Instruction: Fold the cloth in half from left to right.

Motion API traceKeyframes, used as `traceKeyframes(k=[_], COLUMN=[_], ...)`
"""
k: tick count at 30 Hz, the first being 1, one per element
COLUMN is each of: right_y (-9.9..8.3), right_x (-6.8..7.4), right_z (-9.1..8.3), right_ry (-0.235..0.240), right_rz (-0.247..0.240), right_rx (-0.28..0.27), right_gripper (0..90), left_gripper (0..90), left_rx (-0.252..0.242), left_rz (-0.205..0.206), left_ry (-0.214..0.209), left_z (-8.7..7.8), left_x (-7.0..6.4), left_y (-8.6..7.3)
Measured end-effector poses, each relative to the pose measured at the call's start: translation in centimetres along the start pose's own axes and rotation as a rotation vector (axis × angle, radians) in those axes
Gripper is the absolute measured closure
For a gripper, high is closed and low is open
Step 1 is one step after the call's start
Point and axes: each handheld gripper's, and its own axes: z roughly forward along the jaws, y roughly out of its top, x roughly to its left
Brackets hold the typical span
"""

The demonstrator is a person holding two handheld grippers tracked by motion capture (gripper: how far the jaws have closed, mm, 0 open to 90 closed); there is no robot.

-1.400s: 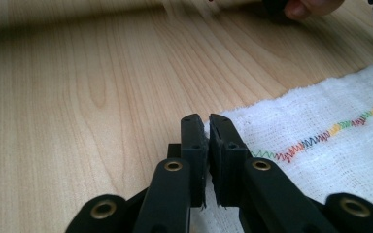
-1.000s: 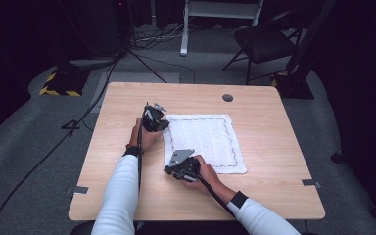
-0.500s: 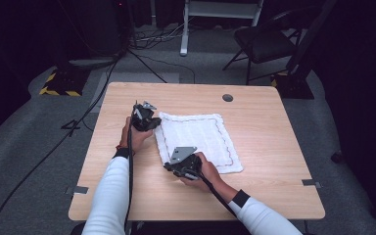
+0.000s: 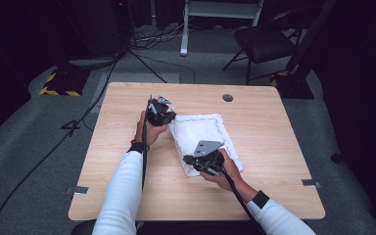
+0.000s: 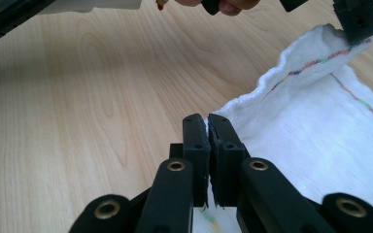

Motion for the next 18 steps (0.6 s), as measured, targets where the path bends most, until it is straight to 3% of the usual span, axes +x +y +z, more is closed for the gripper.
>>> traceKeyframes(k=[9,18], right_y=[-2.5,-4.5], right_x=[-1.7,-3.5], right_z=[-3.3,-6.9], right_ry=[-0.051,-0.119], right_rz=[0.042,0.089], right_rx=[-0.005,-0.017], right_gripper=[86.9,86.8], left_gripper=[85.7,85.7], left_rx=[-0.010,-0.019], left_rz=[0.067,0.081], left_ry=[-0.004,-0.032], left_z=[2.0,4.4], left_x=[-3.2,-5.7], left_y=[2.8,4.6])
